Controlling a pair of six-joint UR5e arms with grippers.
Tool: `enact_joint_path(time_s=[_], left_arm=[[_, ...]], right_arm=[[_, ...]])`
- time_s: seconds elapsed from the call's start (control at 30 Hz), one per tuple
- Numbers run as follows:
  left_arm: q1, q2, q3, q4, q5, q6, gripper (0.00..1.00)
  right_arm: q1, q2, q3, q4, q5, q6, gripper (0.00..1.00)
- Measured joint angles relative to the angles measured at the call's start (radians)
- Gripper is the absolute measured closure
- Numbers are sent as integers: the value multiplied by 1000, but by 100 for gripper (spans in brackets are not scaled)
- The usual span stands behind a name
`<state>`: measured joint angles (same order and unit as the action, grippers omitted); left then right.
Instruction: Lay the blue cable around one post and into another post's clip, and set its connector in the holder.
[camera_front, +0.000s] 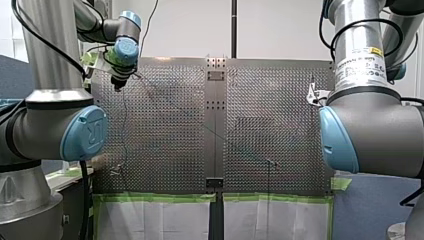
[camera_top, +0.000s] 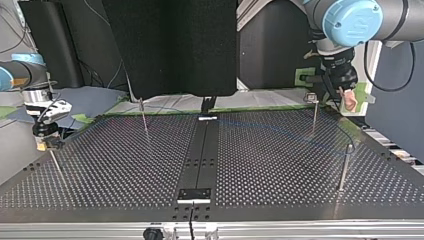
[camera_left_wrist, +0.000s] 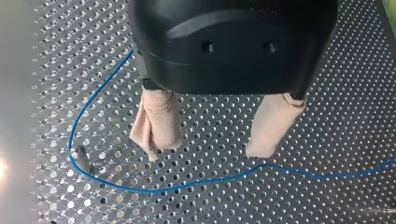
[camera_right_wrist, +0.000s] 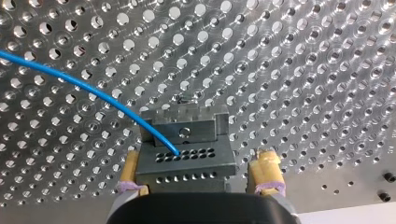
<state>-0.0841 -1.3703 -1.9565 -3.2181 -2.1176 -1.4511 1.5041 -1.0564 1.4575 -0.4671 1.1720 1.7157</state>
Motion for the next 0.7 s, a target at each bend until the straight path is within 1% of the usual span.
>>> enact_joint_path(time_s=[0.17, 0.27, 0.33, 0.47, 0.57, 0.7], left_arm=[[-3, 0, -5, 3, 2, -12, 0], [-6, 0, -20, 17, 14, -17, 0], [-10, 0, -39, 36, 31, -23, 0], [-26, 0, -79, 75, 70, -52, 0], [-43, -5, -111, 107, 102, -83, 0], [-69, -32, -160, 156, 150, -130, 0]], right_arm=[[0, 0, 0, -1, 0, 1, 0], [0, 0, 0, -1, 0, 1, 0], [0, 0, 0, -1, 0, 2, 0], [0, 0, 0, -2, 0, 4, 0], [0, 0, 0, -3, 0, 4, 0], [0, 0, 0, -4, 0, 5, 0]])
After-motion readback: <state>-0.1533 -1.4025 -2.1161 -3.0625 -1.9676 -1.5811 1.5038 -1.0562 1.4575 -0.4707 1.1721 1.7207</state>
